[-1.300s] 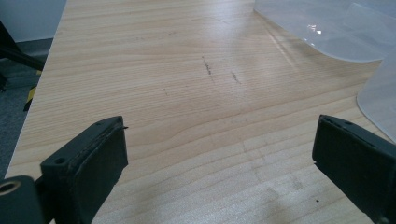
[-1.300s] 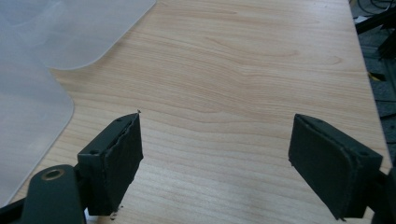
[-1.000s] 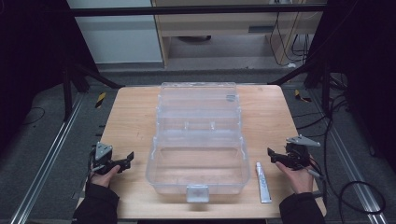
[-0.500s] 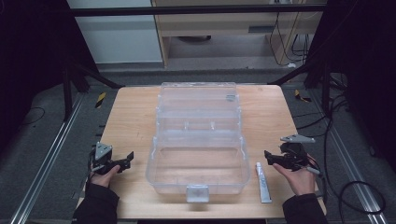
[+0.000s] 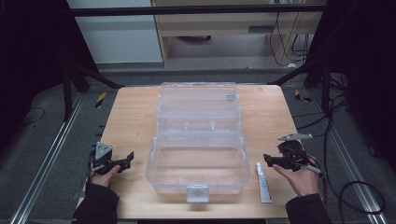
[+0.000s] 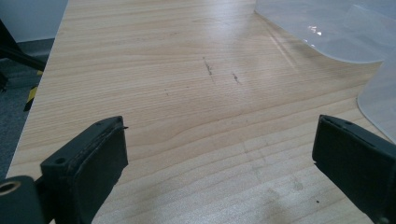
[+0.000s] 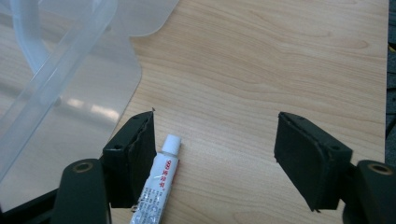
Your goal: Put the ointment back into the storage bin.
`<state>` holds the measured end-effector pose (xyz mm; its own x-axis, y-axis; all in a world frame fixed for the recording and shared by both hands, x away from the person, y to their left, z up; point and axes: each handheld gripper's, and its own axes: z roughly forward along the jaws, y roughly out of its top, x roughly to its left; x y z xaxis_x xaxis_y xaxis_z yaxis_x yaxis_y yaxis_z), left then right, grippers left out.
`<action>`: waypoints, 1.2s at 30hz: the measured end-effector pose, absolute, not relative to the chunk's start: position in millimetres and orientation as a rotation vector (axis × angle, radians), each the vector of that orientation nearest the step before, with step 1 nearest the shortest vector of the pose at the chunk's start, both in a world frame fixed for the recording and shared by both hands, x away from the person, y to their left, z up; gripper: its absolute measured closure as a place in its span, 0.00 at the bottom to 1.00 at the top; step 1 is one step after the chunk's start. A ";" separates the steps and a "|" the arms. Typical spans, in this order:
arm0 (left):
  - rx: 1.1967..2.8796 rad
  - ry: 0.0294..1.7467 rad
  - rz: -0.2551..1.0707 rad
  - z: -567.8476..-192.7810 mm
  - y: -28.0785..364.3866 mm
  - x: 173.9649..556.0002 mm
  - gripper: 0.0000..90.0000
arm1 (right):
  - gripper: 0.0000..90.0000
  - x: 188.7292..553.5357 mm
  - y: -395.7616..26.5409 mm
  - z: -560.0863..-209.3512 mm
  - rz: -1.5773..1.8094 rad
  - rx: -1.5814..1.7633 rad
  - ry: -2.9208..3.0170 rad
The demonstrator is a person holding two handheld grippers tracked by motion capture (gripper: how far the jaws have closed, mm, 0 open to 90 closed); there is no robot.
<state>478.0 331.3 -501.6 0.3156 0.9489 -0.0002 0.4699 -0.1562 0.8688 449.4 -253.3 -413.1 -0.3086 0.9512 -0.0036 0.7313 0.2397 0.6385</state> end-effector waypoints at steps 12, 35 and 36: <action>1.768 1.274 0.739 -501.6 331.2 477.9 0.03 | 0.44 447.8 -244.5 -419.4 0.667 1.605 2.230; 1.769 1.272 0.738 -501.6 331.3 477.8 0.03 | 0.59 449.8 -227.6 -439.8 0.508 1.687 2.361; 1.769 1.272 0.737 -501.6 331.3 477.9 0.03 | 0.59 450.1 -227.3 -440.6 0.504 1.681 2.368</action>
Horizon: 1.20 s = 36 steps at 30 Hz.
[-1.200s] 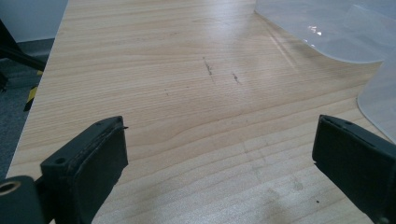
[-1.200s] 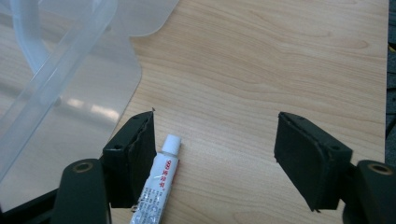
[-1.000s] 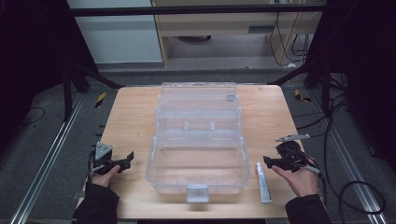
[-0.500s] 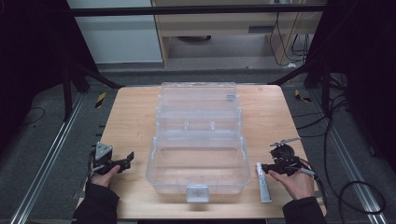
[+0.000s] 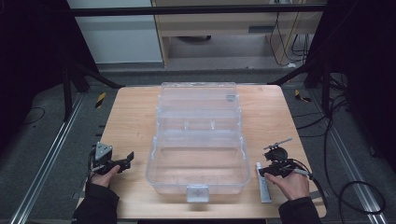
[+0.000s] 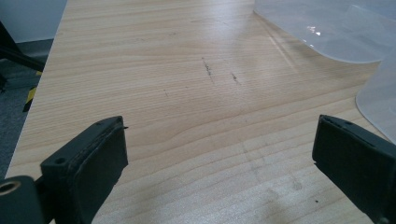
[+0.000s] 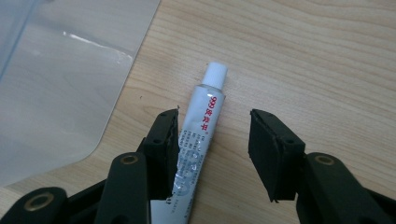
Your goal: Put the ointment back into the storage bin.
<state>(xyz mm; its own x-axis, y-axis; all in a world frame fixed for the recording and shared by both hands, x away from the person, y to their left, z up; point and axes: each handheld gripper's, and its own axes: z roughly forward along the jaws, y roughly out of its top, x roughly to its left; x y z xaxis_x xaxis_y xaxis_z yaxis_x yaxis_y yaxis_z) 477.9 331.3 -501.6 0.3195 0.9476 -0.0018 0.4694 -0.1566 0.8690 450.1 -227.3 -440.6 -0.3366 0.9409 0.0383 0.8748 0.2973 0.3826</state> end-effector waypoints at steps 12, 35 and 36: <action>1.768 1.271 0.736 -501.5 331.6 477.8 0.03 | 0.62 453.7 -217.5 -452.5 0.441 1.695 2.416; 1.765 1.270 0.733 -501.7 331.8 478.0 0.03 | 0.76 461.6 -210.1 -465.5 0.339 1.675 2.475; 1.766 1.270 0.734 -501.7 331.8 478.0 0.03 | 0.77 461.8 -209.6 -465.7 0.334 1.680 2.476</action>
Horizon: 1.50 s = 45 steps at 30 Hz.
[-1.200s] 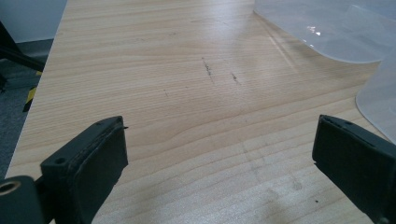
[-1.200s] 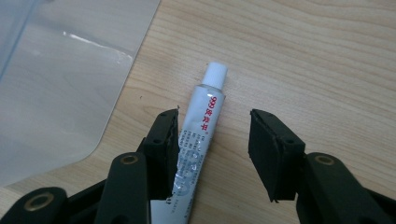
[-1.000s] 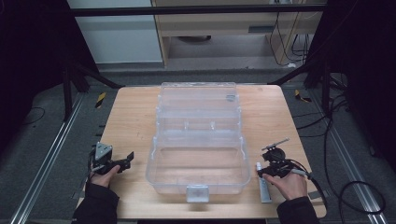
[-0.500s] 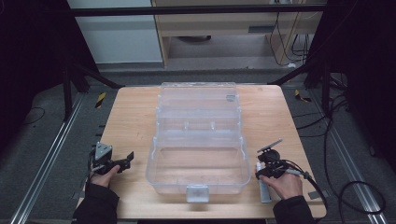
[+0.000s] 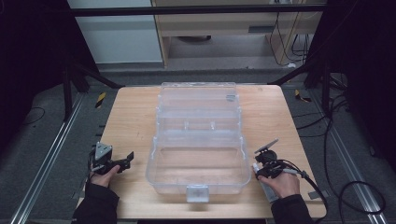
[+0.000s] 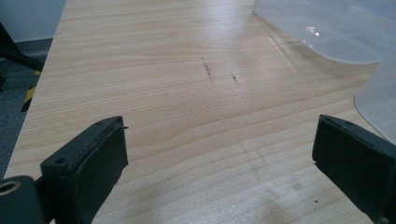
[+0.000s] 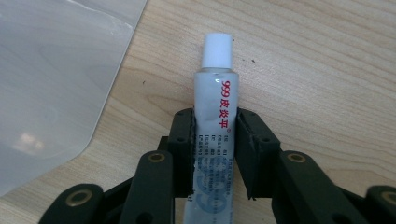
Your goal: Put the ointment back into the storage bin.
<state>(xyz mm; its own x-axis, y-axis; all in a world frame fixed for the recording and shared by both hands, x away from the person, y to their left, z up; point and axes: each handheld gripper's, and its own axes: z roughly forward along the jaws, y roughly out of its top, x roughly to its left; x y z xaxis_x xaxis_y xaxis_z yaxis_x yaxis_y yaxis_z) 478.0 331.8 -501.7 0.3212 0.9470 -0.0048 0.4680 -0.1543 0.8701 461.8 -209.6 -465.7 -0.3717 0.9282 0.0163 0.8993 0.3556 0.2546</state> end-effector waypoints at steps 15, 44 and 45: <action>1.765 1.273 0.733 -501.7 331.8 478.1 0.03 | 0.77 463.1 -211.3 -460.6 0.316 1.677 2.494; 1.771 1.271 0.735 -501.6 331.4 478.1 0.03 | 0.78 462.5 -236.7 -390.9 0.719 1.556 2.345; 1.772 1.270 0.736 -501.6 331.3 478.1 0.03 | 0.78 462.6 -236.9 -388.9 0.729 1.550 2.342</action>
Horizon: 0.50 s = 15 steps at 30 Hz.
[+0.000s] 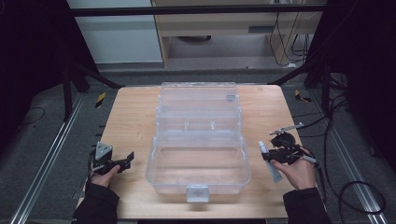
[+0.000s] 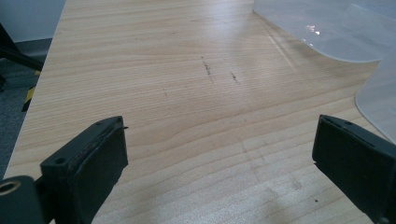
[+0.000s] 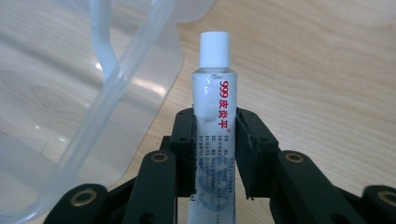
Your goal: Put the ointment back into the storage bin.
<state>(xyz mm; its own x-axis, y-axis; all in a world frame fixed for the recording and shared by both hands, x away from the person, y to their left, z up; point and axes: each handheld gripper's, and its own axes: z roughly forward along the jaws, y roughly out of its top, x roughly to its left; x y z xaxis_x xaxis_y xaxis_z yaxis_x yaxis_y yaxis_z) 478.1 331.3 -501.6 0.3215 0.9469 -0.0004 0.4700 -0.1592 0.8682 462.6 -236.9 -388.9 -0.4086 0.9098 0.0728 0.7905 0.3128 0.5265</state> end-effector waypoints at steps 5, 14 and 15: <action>1.772 1.268 0.736 -501.8 330.7 478.1 0.03 | 0.78 462.7 -237.4 -374.9 0.804 1.476 2.333; 1.774 1.268 0.735 -501.8 330.8 478.3 0.03 | 0.78 463.7 -233.3 -344.4 0.916 1.330 2.328; 1.774 1.268 0.734 -501.8 330.9 478.3 0.03 | 0.78 463.9 -231.8 -341.4 0.932 1.307 2.328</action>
